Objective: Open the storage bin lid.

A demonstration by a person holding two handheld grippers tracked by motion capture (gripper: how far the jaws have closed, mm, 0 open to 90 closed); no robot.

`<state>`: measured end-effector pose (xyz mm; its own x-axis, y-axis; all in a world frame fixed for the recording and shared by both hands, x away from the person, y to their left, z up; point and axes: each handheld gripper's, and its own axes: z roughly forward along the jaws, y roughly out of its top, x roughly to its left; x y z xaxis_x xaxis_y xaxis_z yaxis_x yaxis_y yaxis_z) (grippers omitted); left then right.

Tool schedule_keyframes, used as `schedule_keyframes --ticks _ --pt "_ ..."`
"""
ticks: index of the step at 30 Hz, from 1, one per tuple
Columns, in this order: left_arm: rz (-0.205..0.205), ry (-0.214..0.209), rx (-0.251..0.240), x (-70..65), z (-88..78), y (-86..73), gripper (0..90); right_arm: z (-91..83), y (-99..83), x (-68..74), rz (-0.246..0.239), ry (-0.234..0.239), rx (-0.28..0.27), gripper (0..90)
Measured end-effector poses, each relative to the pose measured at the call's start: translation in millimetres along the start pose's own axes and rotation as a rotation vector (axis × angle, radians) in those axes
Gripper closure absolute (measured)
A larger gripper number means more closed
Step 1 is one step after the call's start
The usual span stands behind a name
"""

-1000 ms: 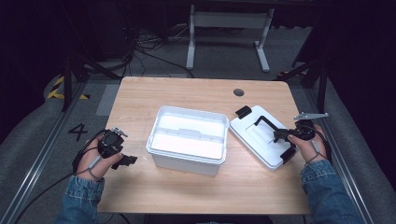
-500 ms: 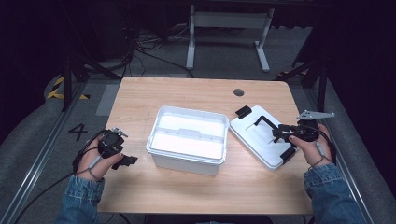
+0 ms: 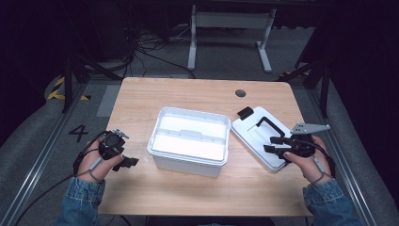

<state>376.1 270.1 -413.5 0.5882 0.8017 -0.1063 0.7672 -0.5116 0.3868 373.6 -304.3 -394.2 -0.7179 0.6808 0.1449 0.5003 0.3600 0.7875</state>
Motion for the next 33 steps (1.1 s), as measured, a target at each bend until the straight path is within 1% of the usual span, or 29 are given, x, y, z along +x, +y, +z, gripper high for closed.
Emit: schedule_keyframes --ticks 3,4,6,9,11,12,13,14,15,17,18,19,20,21,23,24,25,27,29,32,33 --pt "0.001 0.001 -0.001 -0.1 0.1 0.2 22.4 4.3 -5.9 11.1 0.001 0.031 -0.009 49.6" --pt "0.001 -0.002 -0.001 -0.3 0.4 0.3 22.4 6.3 -7.4 14.3 -0.002 0.043 -0.004 49.6" --pt "0.002 -0.002 0.003 -0.3 0.6 0.6 22.4 9.8 -9.4 21.7 -0.017 0.057 0.012 49.3" --pt "0.005 -0.002 0.007 -0.3 1.4 0.8 22.3 14.4 -13.3 30.5 -0.031 0.08 0.015 48.5" --pt "0.013 -0.007 0.016 0.0 2.6 0.7 21.9 18.8 -18.6 36.6 -0.047 0.088 0.015 47.7" --pt "0.01 -0.009 0.016 -0.3 3.4 0.4 21.8 23.1 -23.5 39.5 -0.049 0.094 0.018 47.6" --pt "0.012 -0.007 0.02 -0.1 3.4 0.4 21.8 23.1 -23.5 39.5 -0.049 0.094 0.018 47.6" --pt "0.01 -0.008 0.016 0.0 3.8 0.6 21.8 29.0 -29.3 41.7 -0.053 0.099 0.026 47.6" --pt "0.01 -0.008 0.016 0.0 3.8 0.6 21.8 29.0 -29.3 41.7 -0.053 0.099 0.026 47.6" --pt "0.009 -0.009 0.014 -0.3 3.7 1.0 21.8 34.7 -34.2 44.6 -0.057 0.102 0.032 47.9" --pt "0.012 -0.006 0.014 -0.2 3.8 1.3 21.8 41.8 -39.8 49.8 -0.076 0.107 0.045 48.9" --pt "0.011 -0.006 0.014 -0.1 3.9 1.4 21.8 41.8 -39.8 49.8 -0.076 0.107 0.045 48.9" --pt "0.01 -0.006 0.015 0.0 4.1 1.7 21.8 44.4 -41.5 51.5 -0.088 0.111 0.049 49.4" --pt "0.01 -0.006 0.014 0.1 4.5 2.0 21.7 49.3 -44.0 55.3 -0.114 0.117 0.053 50.2" --pt "0.008 -0.006 0.019 -0.2 5.7 2.8 21.5 59.1 -47.7 62.2 -0.138 0.137 0.072 50.5" --pt "0.008 -0.006 0.02 -0.7 6.4 3.3 21.5 63.0 -49.2 64.9 -0.141 0.145 0.079 50.5" --pt "0.02 -0.003 0.019 -0.5 7.3 3.8 21.5 66.5 -50.4 67.2 -0.144 0.151 0.083 50.5" --pt "0.017 -0.009 0.024 -1.2 8.6 4.3 21.5 71.2 -52.5 70.4 -0.148 0.163 0.096 50.5" --pt "0.016 -0.006 0.025 -1.4 9.6 4.1 21.5 75.8 -54.6 73.1 -0.155 0.165 0.106 50.3" --pt "0.017 0.004 0.016 -1.5 9.6 3.5 21.5 77.9 -55.5 73.8 -0.156 0.163 0.104 50.1" --pt "0.009 0.005 0.014 -1.6 8.8 3.1 21.5 78.2 -55.6 73.7 -0.156 0.162 0.102 49.9"
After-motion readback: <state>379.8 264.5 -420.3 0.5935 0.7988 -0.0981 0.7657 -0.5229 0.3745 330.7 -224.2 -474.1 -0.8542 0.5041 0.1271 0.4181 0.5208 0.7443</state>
